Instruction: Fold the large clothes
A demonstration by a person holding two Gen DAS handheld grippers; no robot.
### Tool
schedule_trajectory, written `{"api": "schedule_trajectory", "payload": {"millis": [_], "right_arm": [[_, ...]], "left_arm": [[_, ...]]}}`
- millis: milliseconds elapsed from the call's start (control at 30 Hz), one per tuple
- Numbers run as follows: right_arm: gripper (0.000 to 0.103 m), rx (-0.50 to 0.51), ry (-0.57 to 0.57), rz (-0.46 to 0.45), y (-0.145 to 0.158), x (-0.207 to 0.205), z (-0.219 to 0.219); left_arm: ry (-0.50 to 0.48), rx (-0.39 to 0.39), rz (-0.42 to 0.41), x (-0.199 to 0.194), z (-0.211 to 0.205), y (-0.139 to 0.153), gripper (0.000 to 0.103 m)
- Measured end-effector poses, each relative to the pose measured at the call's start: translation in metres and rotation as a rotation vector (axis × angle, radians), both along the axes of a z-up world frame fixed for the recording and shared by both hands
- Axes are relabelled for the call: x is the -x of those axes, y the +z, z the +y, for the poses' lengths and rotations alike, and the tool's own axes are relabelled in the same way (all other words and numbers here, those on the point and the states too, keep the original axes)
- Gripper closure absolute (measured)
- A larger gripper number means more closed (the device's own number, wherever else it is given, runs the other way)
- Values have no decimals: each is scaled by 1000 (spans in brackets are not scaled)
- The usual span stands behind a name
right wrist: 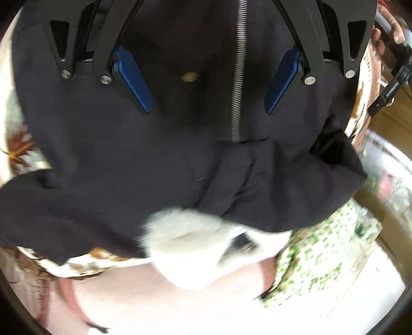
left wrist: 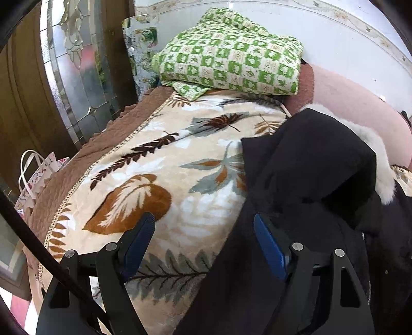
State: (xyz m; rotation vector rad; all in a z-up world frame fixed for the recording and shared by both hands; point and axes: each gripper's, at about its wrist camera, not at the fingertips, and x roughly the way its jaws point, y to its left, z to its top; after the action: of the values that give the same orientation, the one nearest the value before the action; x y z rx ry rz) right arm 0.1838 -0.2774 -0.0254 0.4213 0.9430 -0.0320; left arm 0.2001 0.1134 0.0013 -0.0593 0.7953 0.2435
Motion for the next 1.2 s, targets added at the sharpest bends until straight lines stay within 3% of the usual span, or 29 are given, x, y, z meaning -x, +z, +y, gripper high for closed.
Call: {"api": "schedule_trajectory", "payload": {"millis": [167,300,533,733,767,833,867,900,1033,1200], "right_arm": [[12,-39,-109,-15,6,9,-34],[12,-56,-121,-6,3,4,-44],[12,-153,-27,10,-10,-53,-9],[12,-147,12,81,-39,-111,34],[19,-133,24,75,-38,-114,40],[51,-78,68,73,-30,-117,55],[76,-84,103,66,-23,-116,58],[88,-84,115,58,-16,-114,57],[90,34,83,-4,29,-93,43],[91,170,-59,-51,75,-64,-13]], "left_arm": [[37,39,-1,-3,15,2,25],[51,43,6,-5,18,0,25],[37,38,15,-5,12,-3,25],[15,4,27,-8,5,-6,25],[12,-4,31,-9,4,-6,25],[5,-14,33,-10,3,-7,25],[2,-20,35,-10,3,-7,25],[0,-22,34,-9,3,-6,25],[3,6,27,-6,4,-3,25],[-2,8,6,1,3,3,25]]}}
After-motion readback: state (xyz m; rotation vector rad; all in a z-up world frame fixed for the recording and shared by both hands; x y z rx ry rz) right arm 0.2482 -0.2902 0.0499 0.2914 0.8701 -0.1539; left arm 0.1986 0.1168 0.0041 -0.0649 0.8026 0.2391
